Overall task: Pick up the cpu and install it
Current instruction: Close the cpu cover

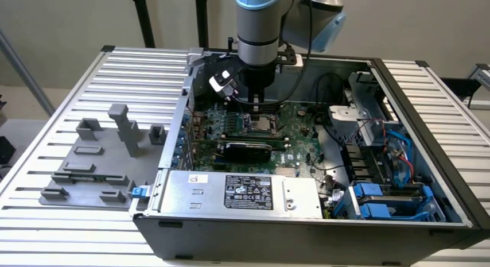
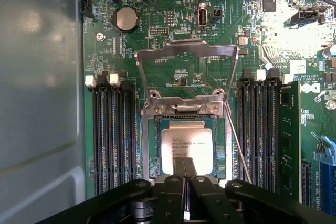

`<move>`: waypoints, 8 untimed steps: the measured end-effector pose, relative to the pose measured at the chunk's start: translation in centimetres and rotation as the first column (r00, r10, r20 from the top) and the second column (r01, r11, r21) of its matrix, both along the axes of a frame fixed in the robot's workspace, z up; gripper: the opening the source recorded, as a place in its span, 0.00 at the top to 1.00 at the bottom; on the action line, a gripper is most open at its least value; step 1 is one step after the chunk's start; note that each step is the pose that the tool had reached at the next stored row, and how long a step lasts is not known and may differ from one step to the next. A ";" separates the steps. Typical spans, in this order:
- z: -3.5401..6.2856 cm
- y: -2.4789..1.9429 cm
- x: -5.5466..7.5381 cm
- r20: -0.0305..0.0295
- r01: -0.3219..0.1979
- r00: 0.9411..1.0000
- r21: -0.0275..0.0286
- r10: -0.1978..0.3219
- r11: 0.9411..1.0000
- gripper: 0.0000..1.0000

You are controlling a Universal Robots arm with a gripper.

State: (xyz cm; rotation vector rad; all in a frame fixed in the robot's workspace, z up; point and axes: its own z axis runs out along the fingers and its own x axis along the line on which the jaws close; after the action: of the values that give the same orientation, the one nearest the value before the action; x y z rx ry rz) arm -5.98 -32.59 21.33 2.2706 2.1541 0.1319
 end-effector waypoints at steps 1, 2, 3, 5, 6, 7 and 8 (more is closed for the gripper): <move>0.00 0.00 0.0 0.000 0.000 1.000 0.000 0.000 1.000 0.89; 0.00 0.00 0.0 0.000 0.000 1.000 0.000 0.000 1.000 0.89; 0.00 0.00 0.0 0.000 0.000 1.000 0.000 0.000 1.000 0.89; 0.00 0.00 0.0 0.000 0.000 1.000 0.000 0.000 1.000 0.89; 0.00 0.00 0.0 0.000 0.000 1.000 0.000 0.000 1.000 0.89; 0.00 0.00 0.0 0.000 0.000 1.000 0.000 0.000 1.000 0.89; 0.00 0.00 0.0 0.000 0.000 1.000 0.000 0.000 1.000 0.89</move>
State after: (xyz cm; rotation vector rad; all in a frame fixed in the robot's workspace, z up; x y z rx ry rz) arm -5.98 -32.59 21.33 2.2706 2.1541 0.1319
